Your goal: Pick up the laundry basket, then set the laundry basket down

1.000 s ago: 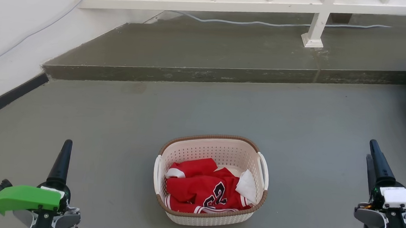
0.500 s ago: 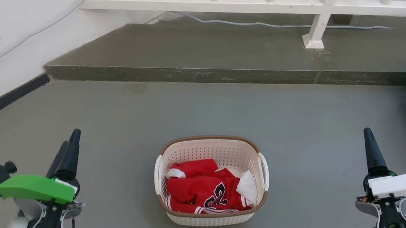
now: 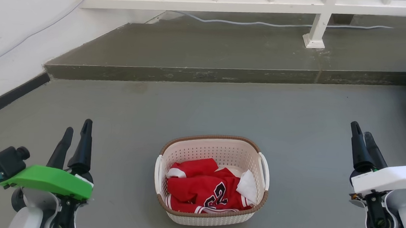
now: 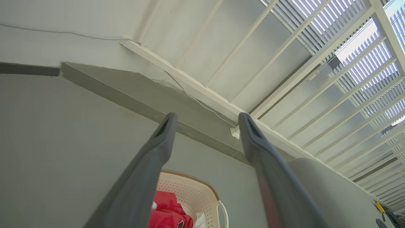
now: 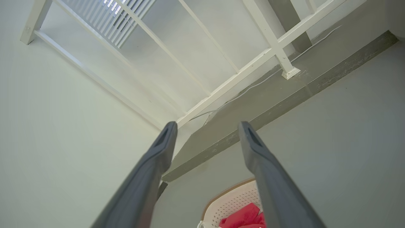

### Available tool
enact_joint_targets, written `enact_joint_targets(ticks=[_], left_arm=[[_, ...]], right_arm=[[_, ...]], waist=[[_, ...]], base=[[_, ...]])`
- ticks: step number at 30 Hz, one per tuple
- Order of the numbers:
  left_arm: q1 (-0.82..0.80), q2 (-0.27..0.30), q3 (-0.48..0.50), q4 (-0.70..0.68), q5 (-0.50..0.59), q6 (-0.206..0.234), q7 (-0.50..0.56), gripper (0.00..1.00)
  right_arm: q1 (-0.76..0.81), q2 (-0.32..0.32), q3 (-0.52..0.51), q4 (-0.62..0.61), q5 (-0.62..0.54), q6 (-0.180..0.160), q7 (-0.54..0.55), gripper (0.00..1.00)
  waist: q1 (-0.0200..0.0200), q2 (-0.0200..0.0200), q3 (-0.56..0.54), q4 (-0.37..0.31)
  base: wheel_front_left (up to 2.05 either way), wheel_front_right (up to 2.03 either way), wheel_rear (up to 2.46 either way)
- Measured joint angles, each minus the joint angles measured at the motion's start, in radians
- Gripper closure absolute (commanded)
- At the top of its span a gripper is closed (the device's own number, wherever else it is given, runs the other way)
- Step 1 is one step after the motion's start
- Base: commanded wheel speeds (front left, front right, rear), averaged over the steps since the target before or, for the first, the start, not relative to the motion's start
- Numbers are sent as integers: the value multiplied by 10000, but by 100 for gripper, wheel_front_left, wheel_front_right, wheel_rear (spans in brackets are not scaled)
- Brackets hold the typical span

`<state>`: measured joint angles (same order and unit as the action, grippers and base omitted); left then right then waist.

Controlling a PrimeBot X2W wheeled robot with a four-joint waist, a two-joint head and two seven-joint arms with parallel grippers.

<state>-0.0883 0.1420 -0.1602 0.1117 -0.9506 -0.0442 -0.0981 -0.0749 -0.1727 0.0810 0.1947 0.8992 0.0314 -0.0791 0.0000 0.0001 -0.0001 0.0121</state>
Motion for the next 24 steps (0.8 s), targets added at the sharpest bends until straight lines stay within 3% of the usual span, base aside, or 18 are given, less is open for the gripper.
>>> enact_joint_targets(ticks=[24], left_arm=[[57,-54,-640,-886,3655,811,-627,0]], right_arm=[[-19,-186,779,-566,-3354,-688,-713,0]], waist=[[0,0,6,19]], base=[[0,0,0]])
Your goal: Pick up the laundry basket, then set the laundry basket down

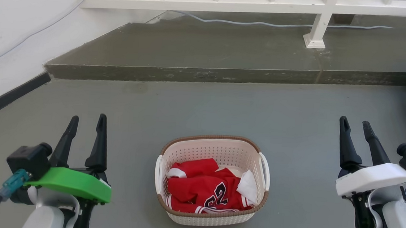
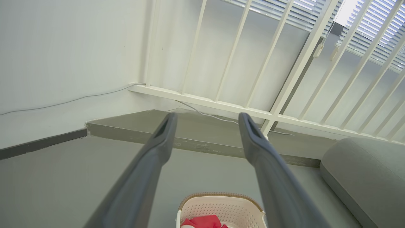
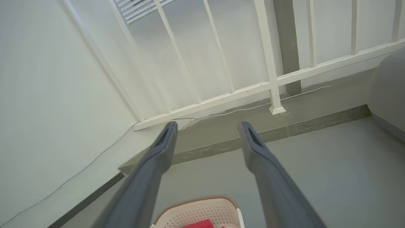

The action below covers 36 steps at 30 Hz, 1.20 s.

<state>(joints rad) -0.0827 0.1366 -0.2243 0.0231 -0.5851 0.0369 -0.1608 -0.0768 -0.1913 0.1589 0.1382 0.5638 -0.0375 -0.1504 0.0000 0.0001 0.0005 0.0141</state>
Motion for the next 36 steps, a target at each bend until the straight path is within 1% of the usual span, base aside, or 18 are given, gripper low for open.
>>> enact_joint_targets(ticks=[2,4,9,13,19,24,32,36], left_arm=[[41,-48,-35,-44,173,56,-71,0],[90,-115,-77,-117,631,98,-151,0],[221,-186,-127,-284,1273,257,-267,0],[244,-257,-161,-360,1737,341,-395,0],[426,-332,-203,-414,2355,472,-585,0],[562,-378,-245,-403,2631,518,-654,0],[686,-477,-322,-372,3419,696,-907,0],[709,-508,-311,-326,3522,698,-911,0]], right_arm=[[0,4,33,-23,-238,-56,-61,0],[1,12,81,-63,-573,-100,-159,0],[7,31,132,-178,-1154,-253,-272,0],[22,42,198,-259,-1638,-278,-437,0],[65,98,372,-307,-2259,-441,-616,0],[146,173,439,-320,-2610,-449,-713,0],[267,255,577,-313,-3352,-449,-982,0],[288,311,533,-224,-3363,-443,-1014,0]], waist=[[0,0,-8,4],[0,0,-23,11],[0,0,-56,13],[0,0,-82,9],[0,0,-115,-2],[0,0,-131,-7],[0,0,-163,-2],[0,0,-177,3]], base=[[0,0,0],[0,0,0],[0,0,0],[0,0,0],[0,0,0],[0,0,0],[0,0,0],[0,0,0]])
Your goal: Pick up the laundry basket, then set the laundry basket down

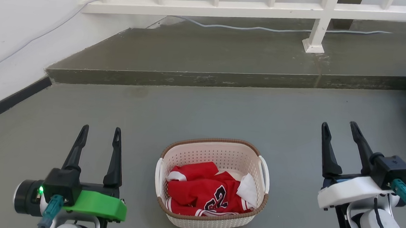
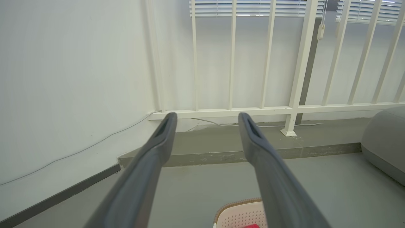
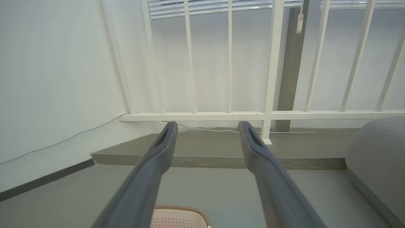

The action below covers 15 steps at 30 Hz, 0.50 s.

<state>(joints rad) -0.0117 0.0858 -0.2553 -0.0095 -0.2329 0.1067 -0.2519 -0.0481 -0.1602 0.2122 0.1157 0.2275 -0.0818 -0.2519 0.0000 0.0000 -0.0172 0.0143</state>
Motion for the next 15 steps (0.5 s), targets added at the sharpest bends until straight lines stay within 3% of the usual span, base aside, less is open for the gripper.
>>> enact_joint_targets(ticks=[15], left_arm=[[120,-81,105,353,-199,0,0,0]], right_arm=[[194,142,-259,458,213,215,0,0]], waist=[[0,0,-27,9]], base=[[0,0,0]])
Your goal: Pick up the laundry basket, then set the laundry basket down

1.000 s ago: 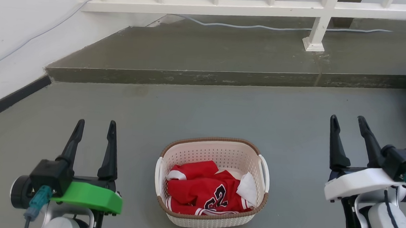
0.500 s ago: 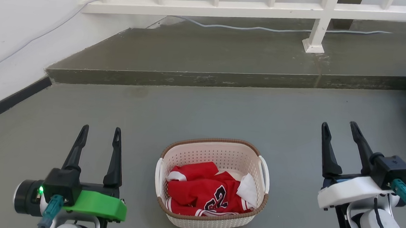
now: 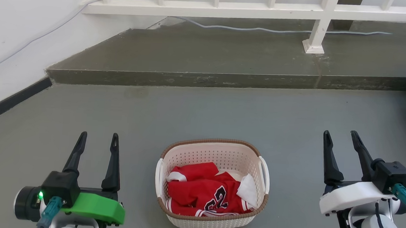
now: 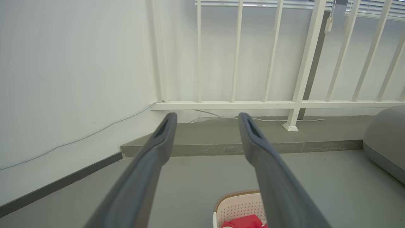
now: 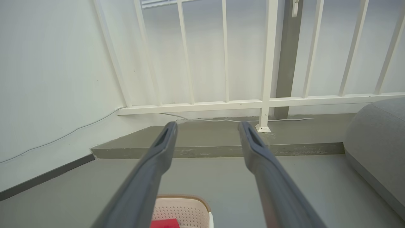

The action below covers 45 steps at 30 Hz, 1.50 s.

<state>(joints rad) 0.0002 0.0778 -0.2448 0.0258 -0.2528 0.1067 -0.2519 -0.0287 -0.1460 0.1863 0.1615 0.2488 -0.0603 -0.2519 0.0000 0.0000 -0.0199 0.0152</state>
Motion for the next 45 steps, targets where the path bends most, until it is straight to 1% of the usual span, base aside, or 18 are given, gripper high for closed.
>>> enact_joint_targets(ticks=[16,20,22,45], left_arm=[[78,-17,-77,683,-182,0,48,0],[95,-17,-82,815,-182,0,136,0],[95,-17,-90,844,-182,0,136,0],[91,-19,-113,947,-178,0,134,0]], right_arm=[[-5,15,-82,299,-75,245,-2,0],[-5,17,-84,374,-123,255,0,0],[-5,21,-86,401,-128,318,0,0],[-10,159,-163,652,-232,445,0,0]], waist=[[0,0,-8,19],[0,0,-12,28],[0,0,-12,33],[0,0,57,90]], base=[[0,0,0],[0,0,0],[0,0,0],[0,0,0]])
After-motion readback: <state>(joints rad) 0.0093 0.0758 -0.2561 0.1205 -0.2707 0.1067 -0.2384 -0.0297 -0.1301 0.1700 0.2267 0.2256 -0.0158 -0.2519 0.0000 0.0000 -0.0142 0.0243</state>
